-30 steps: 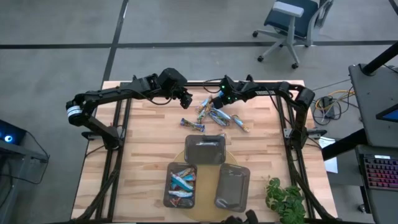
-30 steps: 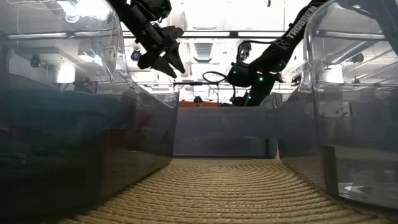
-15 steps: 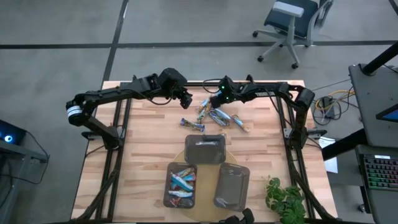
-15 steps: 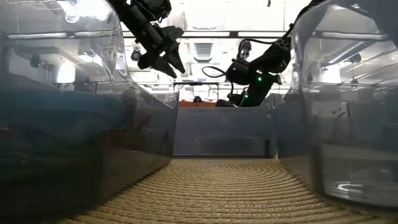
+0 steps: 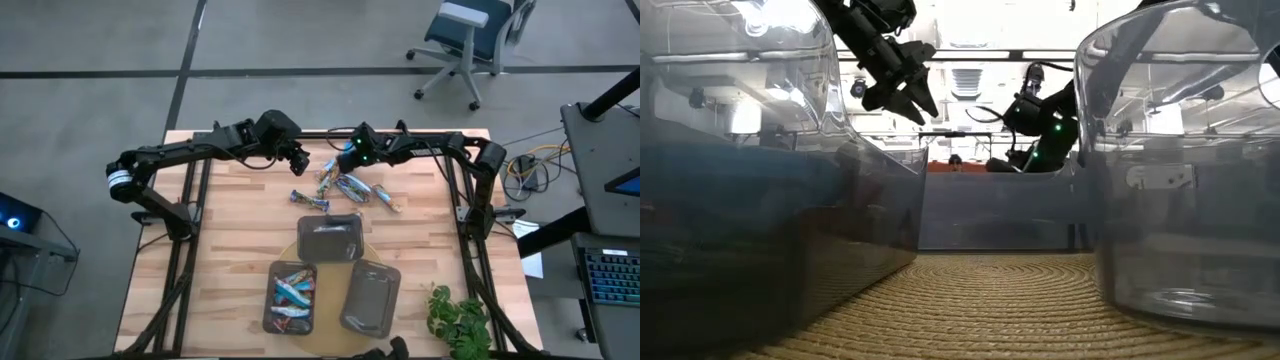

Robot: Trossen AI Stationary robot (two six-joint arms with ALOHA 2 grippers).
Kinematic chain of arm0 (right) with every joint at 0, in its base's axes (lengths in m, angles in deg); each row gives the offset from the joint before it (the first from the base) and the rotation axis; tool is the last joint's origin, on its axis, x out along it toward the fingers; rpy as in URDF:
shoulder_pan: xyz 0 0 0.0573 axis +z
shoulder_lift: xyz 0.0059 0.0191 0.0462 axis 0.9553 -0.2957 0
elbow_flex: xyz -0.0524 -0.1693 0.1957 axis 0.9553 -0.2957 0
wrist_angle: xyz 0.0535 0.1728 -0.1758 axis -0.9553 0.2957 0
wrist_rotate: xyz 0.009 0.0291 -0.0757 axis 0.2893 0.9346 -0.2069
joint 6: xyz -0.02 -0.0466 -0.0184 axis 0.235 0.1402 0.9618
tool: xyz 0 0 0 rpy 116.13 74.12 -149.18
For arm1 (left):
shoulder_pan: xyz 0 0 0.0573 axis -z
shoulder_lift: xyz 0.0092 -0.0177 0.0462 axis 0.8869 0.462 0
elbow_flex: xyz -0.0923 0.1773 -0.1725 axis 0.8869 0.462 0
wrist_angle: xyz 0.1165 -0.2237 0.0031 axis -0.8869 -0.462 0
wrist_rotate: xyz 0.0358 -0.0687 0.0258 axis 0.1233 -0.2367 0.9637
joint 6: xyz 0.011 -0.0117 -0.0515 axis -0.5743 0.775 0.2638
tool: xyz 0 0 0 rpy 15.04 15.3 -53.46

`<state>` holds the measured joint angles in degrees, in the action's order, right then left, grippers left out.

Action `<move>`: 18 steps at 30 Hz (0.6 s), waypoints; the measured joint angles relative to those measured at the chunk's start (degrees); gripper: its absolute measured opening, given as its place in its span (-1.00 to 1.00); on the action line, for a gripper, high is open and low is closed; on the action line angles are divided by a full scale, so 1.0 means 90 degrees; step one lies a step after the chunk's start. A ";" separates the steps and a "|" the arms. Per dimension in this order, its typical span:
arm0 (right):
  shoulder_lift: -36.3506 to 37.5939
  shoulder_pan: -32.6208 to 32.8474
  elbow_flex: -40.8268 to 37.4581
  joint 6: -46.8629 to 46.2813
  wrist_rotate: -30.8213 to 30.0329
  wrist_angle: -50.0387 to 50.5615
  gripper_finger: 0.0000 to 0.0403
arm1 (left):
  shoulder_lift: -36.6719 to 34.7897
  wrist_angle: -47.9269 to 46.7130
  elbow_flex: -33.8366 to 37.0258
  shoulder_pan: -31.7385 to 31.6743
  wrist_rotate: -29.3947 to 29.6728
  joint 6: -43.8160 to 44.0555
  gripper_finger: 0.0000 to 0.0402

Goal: Pick and place Granola Bars by type
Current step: Adjust the blue granola bar on the table, then put the bottom right blue granola bar into the top black bin

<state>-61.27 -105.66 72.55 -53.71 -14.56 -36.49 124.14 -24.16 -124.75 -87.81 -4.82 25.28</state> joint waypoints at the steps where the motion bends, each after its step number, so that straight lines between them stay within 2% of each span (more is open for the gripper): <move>1: 0.0003 0.0003 -0.0005 0.0006 -0.0005 0.0181 -0.96 | 0.0000 -0.0001 0.0000 0.0000 0.0000 0.0000 -0.09; 9: 0.0320 0.0115 -0.0076 0.0261 -0.0065 0.0511 -0.96 | 0.0000 -0.0004 0.0000 0.0002 0.0000 0.0000 -0.09; 18: 0.1403 0.0320 -0.0224 0.0866 -0.0508 0.1332 -0.96 | 0.0000 -0.0007 0.0000 0.0040 0.0000 0.0088 -0.09</move>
<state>-48.65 -102.78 70.54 -45.91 -19.13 -24.50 124.14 -24.23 -124.75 -87.45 -4.82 26.07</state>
